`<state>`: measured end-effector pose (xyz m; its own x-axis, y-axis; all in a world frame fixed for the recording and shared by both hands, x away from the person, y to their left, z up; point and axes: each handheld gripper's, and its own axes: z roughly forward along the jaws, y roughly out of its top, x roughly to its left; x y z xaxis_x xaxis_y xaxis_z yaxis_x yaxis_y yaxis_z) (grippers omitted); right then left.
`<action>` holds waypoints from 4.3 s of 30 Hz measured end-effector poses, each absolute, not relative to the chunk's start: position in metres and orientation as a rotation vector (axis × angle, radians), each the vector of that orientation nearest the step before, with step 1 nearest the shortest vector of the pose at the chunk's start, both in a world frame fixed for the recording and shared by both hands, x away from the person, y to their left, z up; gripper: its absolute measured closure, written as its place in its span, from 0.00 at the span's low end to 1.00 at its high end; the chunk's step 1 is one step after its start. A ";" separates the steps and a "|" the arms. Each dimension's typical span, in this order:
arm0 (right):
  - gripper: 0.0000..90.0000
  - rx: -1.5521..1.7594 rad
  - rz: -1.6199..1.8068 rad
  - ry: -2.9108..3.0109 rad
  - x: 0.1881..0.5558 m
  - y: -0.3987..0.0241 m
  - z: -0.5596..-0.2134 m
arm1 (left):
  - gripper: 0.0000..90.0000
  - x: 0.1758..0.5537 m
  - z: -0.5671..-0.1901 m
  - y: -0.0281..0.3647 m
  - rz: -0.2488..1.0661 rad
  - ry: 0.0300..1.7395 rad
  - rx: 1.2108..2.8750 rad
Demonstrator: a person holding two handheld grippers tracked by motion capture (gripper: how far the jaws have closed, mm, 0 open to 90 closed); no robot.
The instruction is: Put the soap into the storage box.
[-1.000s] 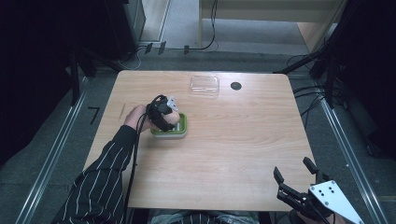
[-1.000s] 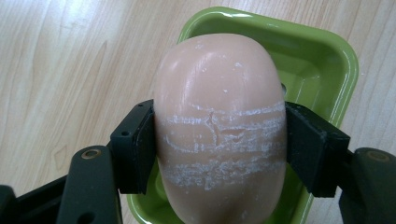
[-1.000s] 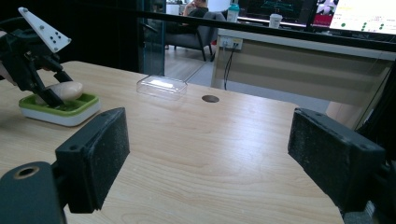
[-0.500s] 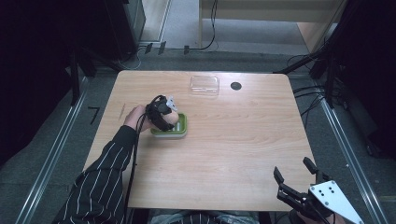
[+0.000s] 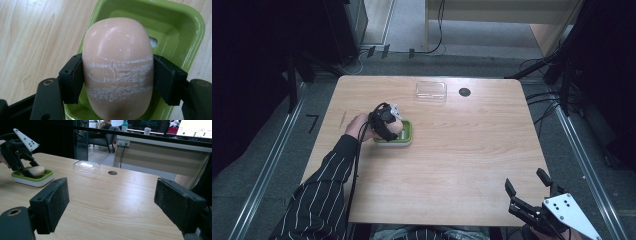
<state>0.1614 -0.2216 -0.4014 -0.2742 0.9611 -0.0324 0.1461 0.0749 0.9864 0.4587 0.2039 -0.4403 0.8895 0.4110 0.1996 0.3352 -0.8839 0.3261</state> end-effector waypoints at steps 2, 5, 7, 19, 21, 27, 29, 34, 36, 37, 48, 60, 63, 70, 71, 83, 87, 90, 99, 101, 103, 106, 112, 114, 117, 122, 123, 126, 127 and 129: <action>0.15 1.140 1.288 1.554 0.161 -0.222 -0.402 | 0.37 0.459 -0.440 0.204 0.381 0.554 2.779; 0.15 1.139 1.288 1.556 0.162 -0.223 -0.402 | 0.37 0.459 -0.440 0.203 0.384 0.528 2.784; 0.15 1.141 1.289 1.556 0.164 -0.223 -0.403 | 0.37 0.459 -0.440 0.204 0.383 0.514 2.787; 0.15 1.138 1.293 1.556 0.163 -0.223 -0.402 | 0.36 0.458 -0.440 0.206 0.365 0.552 2.786; 0.15 1.136 1.293 1.556 0.163 -0.223 -0.402 | 0.35 0.458 -0.439 0.205 0.365 0.563 2.791; 0.15 1.133 1.292 1.559 0.164 -0.222 -0.402 | 0.30 0.457 -0.438 0.207 0.377 0.577 2.781; 0.15 1.133 1.293 1.558 0.164 -0.222 -0.402 | 0.25 0.457 -0.437 0.207 0.380 0.584 2.778; 0.15 1.139 1.292 1.556 0.162 -0.222 -0.402 | 0.20 0.457 -0.434 0.205 0.387 0.597 2.778; 0.15 1.141 1.297 1.553 0.162 -0.222 -0.401 | 0.19 0.455 -0.432 0.206 0.401 0.608 2.774; 0.15 1.138 1.298 1.553 0.162 -0.222 -0.401 | 0.18 0.455 -0.431 0.206 0.406 0.611 2.771; 0.15 1.129 1.293 1.558 0.163 -0.220 -0.401 | 0.13 0.442 -0.412 0.206 0.414 0.707 2.765; 0.15 1.130 1.296 1.557 0.162 -0.220 -0.401 | 0.06 0.420 -0.397 0.208 0.371 0.851 2.784; 0.15 1.131 1.296 1.556 0.162 -0.220 -0.401 | 0.05 0.414 -0.395 0.207 0.362 0.862 2.785; 0.15 1.129 1.297 1.555 0.162 -0.220 -0.401 | 0.03 0.398 -0.392 0.206 0.346 0.898 2.802; 0.15 1.130 1.296 1.555 0.162 -0.220 -0.401 | 0.03 0.395 -0.391 0.205 0.346 0.908 2.800; 0.15 1.129 1.295 1.556 0.162 -0.220 -0.401 | 0.03 0.359 -0.386 0.204 0.364 0.929 2.800; 0.15 1.129 1.294 1.557 0.162 -0.220 -0.401 | 0.03 0.348 -0.387 0.207 0.364 0.942 2.800; 0.15 1.129 1.293 1.557 0.162 -0.220 -0.401 | 0.03 0.340 -0.388 0.209 0.359 0.954 2.801; 0.15 1.128 1.293 1.558 0.162 -0.219 -0.401 | 0.03 0.320 -0.391 0.217 0.356 0.984 2.788; 0.15 1.126 1.290 1.559 0.162 -0.220 -0.401 | 0.03 0.316 -0.393 0.219 0.345 0.982 2.794; 0.15 1.126 1.291 1.559 0.162 -0.220 -0.401 | 0.03 0.313 -0.395 0.220 0.332 0.992 2.798; 0.15 1.126 1.291 1.559 0.162 -0.220 -0.401 | 0.03 0.308 -0.400 0.222 0.309 1.001 2.807; 0.15 1.127 1.292 1.558 0.162 -0.219 -0.401 | 0.02 0.302 -0.408 0.227 0.258 1.022 2.814; 0.15 1.127 1.292 1.558 0.162 -0.219 -0.401 | 0.02 0.300 -0.410 0.228 0.253 1.034 2.815; 0.15 1.127 1.292 1.558 0.162 -0.219 -0.401 | 0.02 0.295 -0.413 0.230 0.237 1.043 2.804; 0.15 1.128 1.292 1.558 0.162 -0.220 -0.401 | 0.02 0.284 -0.424 0.232 0.224 1.056 2.795; 0.15 1.128 1.293 1.558 0.162 -0.220 -0.401 | 0.02 0.282 -0.427 0.233 0.214 1.057 2.801; 0.15 1.129 1.292 1.558 0.162 -0.219 -0.401 | 0.02 0.280 -0.431 0.237 0.197 1.065 2.798; 0.15 1.129 1.293 1.558 0.162 -0.219 -0.401 | 0.02 0.280 -0.432 0.237 0.194 1.071 2.796; 0.15 1.131 1.294 1.556 0.161 -0.220 -0.401 | 0.02 0.281 -0.434 0.238 0.187 1.065 2.803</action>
